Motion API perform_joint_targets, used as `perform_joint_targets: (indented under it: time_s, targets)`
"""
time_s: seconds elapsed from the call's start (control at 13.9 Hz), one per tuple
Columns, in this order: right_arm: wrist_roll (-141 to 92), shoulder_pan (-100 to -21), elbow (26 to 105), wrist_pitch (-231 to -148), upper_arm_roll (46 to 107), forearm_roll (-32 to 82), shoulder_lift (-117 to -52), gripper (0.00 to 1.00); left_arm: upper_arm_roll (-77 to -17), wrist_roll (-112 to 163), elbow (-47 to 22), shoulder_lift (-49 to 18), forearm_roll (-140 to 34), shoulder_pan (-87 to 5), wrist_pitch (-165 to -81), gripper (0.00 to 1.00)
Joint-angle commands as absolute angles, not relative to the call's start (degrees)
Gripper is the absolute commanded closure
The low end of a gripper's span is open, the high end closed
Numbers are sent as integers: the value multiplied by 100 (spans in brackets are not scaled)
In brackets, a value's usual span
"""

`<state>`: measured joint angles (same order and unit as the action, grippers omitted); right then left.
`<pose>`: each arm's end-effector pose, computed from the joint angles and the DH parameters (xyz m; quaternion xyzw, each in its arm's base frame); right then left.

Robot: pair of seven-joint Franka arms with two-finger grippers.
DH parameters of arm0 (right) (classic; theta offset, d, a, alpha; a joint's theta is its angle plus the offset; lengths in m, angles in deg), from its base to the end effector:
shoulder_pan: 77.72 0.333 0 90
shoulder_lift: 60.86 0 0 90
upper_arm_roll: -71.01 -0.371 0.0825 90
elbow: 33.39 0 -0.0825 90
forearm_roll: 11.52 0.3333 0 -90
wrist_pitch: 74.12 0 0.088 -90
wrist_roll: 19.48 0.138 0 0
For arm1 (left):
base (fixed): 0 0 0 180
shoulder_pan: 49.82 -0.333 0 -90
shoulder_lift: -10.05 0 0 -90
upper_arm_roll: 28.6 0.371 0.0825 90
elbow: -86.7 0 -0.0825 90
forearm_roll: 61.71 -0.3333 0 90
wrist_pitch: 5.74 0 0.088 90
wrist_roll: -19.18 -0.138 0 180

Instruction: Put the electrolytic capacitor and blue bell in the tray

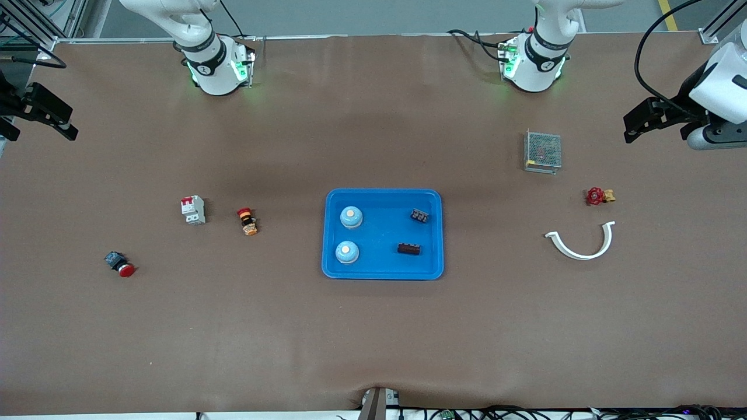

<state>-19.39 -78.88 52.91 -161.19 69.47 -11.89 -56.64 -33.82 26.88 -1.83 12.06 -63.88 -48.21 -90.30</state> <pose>0.4734 0.0029 0.7069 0.9990 0.0022 0.0435 0.0040 0.4775 -0.0527 0.6684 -0.9996 -0.0091 0.0144 0.0225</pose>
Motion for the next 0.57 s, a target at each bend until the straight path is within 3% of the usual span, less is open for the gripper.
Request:
perform_joint_targets:
  time_s: [0.0,0.5]
  targets:
    - [-1922,-7895,5230,-15904,6960,-1091,-5699,0,-3378,2752,-295,1347,-6250,-4824,-9030,0]
    - [-1412,-7904,5239,-15753,6969,-607,-5716,0,-3317,2726,-146,1224,-6276,-4833,-9021,0]
